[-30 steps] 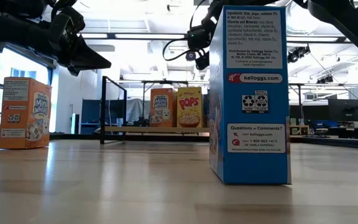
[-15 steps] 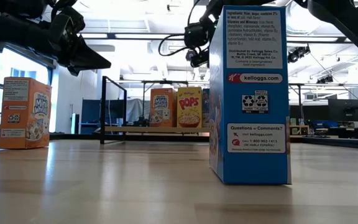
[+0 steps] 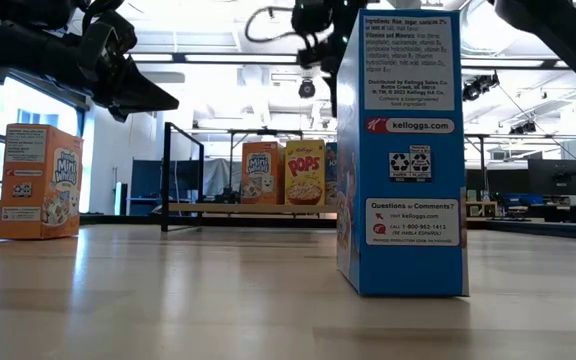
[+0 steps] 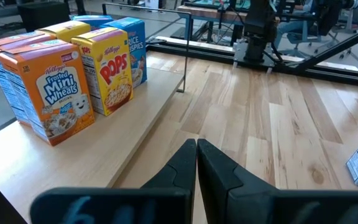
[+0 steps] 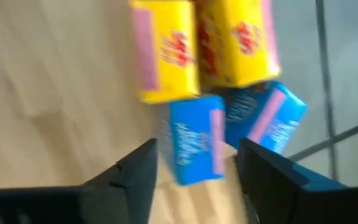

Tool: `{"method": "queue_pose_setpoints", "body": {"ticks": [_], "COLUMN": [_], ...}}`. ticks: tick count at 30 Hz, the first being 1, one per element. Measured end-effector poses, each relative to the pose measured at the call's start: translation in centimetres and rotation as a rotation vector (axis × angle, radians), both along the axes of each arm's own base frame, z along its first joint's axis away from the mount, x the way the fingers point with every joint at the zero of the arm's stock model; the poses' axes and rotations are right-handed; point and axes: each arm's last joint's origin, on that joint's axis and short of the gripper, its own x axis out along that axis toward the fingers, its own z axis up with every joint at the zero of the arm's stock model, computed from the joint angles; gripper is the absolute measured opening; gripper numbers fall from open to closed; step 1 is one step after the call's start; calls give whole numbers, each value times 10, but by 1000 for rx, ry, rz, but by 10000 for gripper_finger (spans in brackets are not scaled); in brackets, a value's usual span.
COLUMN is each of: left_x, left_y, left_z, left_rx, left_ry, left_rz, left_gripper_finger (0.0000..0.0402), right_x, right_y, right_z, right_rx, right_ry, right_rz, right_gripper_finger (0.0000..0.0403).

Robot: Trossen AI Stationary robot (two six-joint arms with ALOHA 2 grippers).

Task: Stack cereal on shelf
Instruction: Adjust the cereal boxes on the shelf

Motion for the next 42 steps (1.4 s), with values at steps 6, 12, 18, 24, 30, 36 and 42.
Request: {"method": "queue_pose_setpoints", "body": {"ticks": [6,12,18,24,30,36,42], "left_x": [0,0,0,0,0,0,0], "left_y": [0,0,0,0,0,0,0], "left_z": [0,0,0,0,0,0,0], "left_rx": [1,1,1,1,1,1,1], "left_ry": [2,3,2,1,1,1,1], "left_rz": [0,-1,-1,0,0,0,0], "left_gripper_finger": [7,7,7,7,7,7,7], "right_x": [22,37,43,43,43,44,44], "right_y": [25,32,24,16,12,11,10], "right_z": [-23,-65,-92,-104,-110,-109,-109], "right_rx": [63,99,18,-27,-38,-86,-111], "right_ry": [-51,-77,-112,-143,-154,-159,-151], "right_rz": [13,-12,-75,-128,-140,-152,-152], "right_gripper_finger": [68,18,18,3,1,0,0]}}
